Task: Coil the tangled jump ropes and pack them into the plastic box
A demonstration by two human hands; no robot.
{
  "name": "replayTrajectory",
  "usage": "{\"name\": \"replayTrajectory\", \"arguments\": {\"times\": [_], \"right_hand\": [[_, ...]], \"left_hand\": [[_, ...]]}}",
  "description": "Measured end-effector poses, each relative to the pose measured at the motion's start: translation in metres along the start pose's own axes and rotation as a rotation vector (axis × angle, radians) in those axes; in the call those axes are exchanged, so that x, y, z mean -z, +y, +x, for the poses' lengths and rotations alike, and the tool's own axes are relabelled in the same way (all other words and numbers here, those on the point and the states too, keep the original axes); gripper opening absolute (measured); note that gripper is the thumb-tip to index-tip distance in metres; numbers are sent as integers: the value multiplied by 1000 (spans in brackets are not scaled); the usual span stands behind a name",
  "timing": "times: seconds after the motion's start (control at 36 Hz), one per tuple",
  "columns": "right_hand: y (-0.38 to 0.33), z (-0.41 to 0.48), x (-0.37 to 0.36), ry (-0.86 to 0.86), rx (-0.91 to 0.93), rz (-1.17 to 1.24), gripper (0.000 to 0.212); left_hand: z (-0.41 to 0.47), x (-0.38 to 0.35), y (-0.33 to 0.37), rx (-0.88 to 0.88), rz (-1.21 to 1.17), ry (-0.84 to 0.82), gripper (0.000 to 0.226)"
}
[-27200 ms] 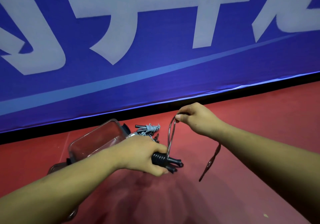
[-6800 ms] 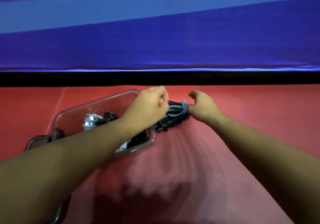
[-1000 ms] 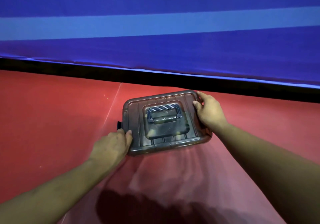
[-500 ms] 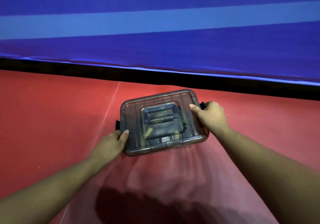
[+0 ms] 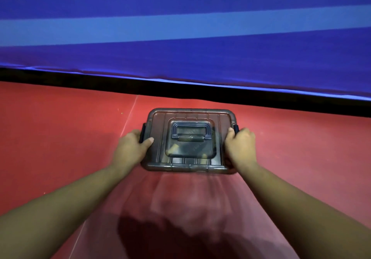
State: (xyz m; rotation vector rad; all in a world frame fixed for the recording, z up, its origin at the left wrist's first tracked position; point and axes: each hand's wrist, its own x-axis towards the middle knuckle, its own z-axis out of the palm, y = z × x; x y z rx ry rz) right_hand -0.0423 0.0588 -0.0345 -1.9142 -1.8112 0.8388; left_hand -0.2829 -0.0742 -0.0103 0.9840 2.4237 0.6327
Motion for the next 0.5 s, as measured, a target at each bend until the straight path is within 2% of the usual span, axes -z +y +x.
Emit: {"name": "replayTrajectory", "arguments": {"times": [0.11, 0.22, 0.39, 0.5], "right_hand": [[-1, -9, -3, 46, -20, 55, 35], [-6, -6, -3, 67, -4, 50, 33], [0, 6, 5, -45, -3, 58, 36], [-2, 14, 32, -146, -45, -15, 51]], "left_hand": [[8, -6, 15, -91, 173, 62, 16], [8, -14, 10, -61, 220, 92, 19], [9, -18, 9, -72, 261, 55, 23], [10, 1, 27, -46, 305, -43, 33]]}}
